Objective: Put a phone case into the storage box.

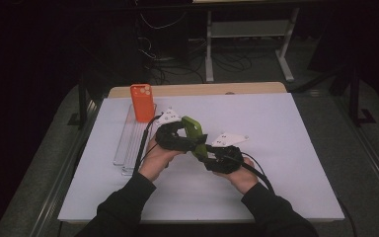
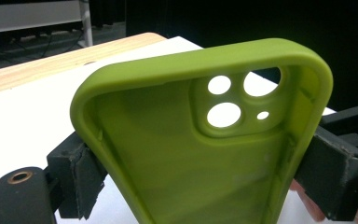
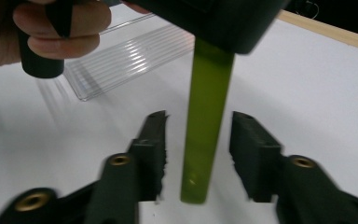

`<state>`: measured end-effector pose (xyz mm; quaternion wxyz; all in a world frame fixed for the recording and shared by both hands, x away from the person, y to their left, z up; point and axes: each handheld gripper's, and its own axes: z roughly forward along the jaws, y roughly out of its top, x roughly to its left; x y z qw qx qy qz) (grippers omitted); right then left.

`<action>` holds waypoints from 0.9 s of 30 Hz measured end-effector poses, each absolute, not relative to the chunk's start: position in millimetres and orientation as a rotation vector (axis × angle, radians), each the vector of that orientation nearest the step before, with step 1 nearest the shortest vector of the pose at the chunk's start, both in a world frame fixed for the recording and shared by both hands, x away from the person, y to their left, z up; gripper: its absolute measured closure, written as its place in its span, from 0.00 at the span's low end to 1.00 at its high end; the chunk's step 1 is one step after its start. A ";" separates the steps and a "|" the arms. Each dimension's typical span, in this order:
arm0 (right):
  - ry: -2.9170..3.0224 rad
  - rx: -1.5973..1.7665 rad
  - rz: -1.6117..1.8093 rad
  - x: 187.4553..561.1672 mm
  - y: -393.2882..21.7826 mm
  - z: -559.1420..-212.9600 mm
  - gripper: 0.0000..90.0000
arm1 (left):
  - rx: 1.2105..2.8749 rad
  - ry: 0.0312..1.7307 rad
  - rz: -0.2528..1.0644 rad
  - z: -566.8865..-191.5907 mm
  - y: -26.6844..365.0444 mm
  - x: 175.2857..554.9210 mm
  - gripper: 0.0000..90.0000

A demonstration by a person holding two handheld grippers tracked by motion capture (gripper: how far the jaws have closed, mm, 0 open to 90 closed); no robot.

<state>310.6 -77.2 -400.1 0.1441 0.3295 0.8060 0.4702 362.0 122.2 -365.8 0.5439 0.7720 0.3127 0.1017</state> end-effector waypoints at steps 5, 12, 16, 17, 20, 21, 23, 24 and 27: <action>2.325 0.966 1.378 310.3 -88.3 -395.6 0.44 | 1.827 0.771 0.264 -362.7 127.9 364.6 0.14; 2.354 0.994 1.310 311.9 -107.4 -398.7 0.20 | 1.831 0.785 0.303 -351.5 139.8 372.9 0.14; 2.363 1.000 1.256 308.8 -117.0 -403.0 0.14 | 1.827 0.794 0.338 -339.1 149.5 379.5 0.14; 2.371 1.004 1.247 307.8 -119.9 -404.1 0.13 | 1.818 0.798 0.346 -336.0 152.1 381.2 0.14; 2.369 1.000 1.220 304.2 -128.5 -408.4 0.07 | 1.809 0.812 0.373 -326.4 161.8 386.8 0.14; 2.366 1.011 1.218 302.6 -130.6 -409.6 0.03 | 1.807 0.820 0.383 -323.2 165.2 388.3 0.14; 2.376 1.003 1.209 300.2 -136.9 -412.2 0.00 | 1.798 0.831 0.405 -317.4 171.6 392.5 0.14; 2.376 0.995 1.209 298.9 -140.5 -413.7 0.00 | 1.794 0.838 0.418 -314.5 174.7 394.4 0.14; 2.377 1.002 1.214 293.4 -150.8 -418.2 0.00 | 1.793 0.855 0.453 -306.6 184.1 400.8 0.14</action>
